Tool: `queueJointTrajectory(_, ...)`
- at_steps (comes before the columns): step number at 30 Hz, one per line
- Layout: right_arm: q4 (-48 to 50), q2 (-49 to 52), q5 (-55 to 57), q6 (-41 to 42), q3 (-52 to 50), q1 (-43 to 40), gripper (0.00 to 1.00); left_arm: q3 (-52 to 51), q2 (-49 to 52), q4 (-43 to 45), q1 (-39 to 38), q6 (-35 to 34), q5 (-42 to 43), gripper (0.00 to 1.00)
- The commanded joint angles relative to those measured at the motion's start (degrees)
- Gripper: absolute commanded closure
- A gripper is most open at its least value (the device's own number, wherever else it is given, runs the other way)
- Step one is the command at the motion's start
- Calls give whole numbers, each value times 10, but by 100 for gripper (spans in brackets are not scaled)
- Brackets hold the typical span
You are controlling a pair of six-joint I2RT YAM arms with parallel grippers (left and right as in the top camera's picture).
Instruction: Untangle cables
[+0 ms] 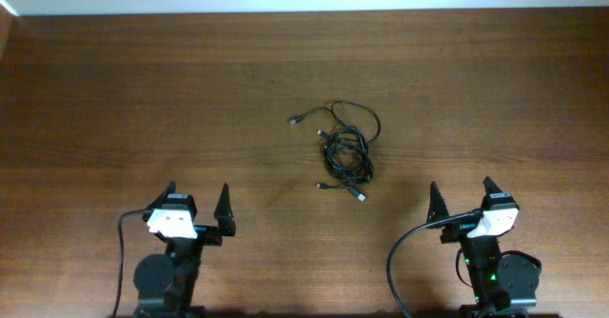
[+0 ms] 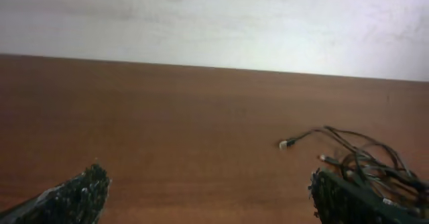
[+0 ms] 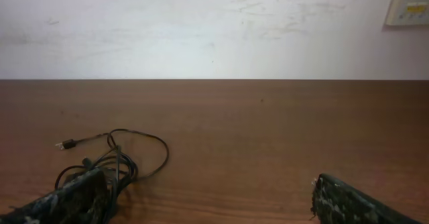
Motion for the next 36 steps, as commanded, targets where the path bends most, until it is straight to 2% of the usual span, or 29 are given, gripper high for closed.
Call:
queueJointTrajectory(1, -2, -1, 2, 2, -4, 2, 1, 98, 59, -36, -2, 20, 39, 1)
queueJointTrajectory(4, -2, -1, 2, 2, -4, 2, 1, 212, 145, -112, -2, 78, 75, 1)
queueJointTrajectory(8, -2, -1, 2, 2, -4, 2, 1, 347, 271, -214, -2, 80, 75, 1)
queueJointTrajectory(9, -2, -1, 3, 2, -4, 2, 1, 408, 330, -257, -2, 80, 78, 1)
queueJointTrajectory(14, -2, -1, -12, 3, -4, 2, 1, 620, 550, -398, -2, 110, 148, 1)
queueJointTrajectory(17, 0, 0, -22, 3, -4, 2, 1, 648, 623, -418, -2, 107, 190, 1)
queueJointTrajectory(21, 2, 1, -77, 3, 29, 2, 1, 648, 701, -413, -2, 107, 192, 1)
queueJointTrajectory(24, -74, 46, -91, 5, 139, 2, 1, 649, 755, -393, -2, 107, 223, 1)
queueJointTrajectory(26, -140, 110, -91, 5, 226, 2, 1, 664, 763, -393, -2, 107, 214, 6)
queueJointTrajectory(29, -255, 249, -102, 5, 393, 2, 1, 740, 763, -416, -2, 101, 197, 8)
queueJointTrajectory(30, -315, 305, -103, 5, 469, 2, 1, 790, 763, -437, -2, 83, 179, 8)
queueJointTrajectory(31, -413, 392, -103, 5, 587, 2, 1, 847, 765, -467, -7, 81, 159, 9)
queueJointTrajectory(35, -632, 595, -101, 0, 845, 2, 1, 951, 791, -522, -80, 81, 63, 9)
queueJointTrajectory(36, -640, 633, -115, 3, 880, 2, 1, 951, 804, -521, -101, 81, 63, 9)
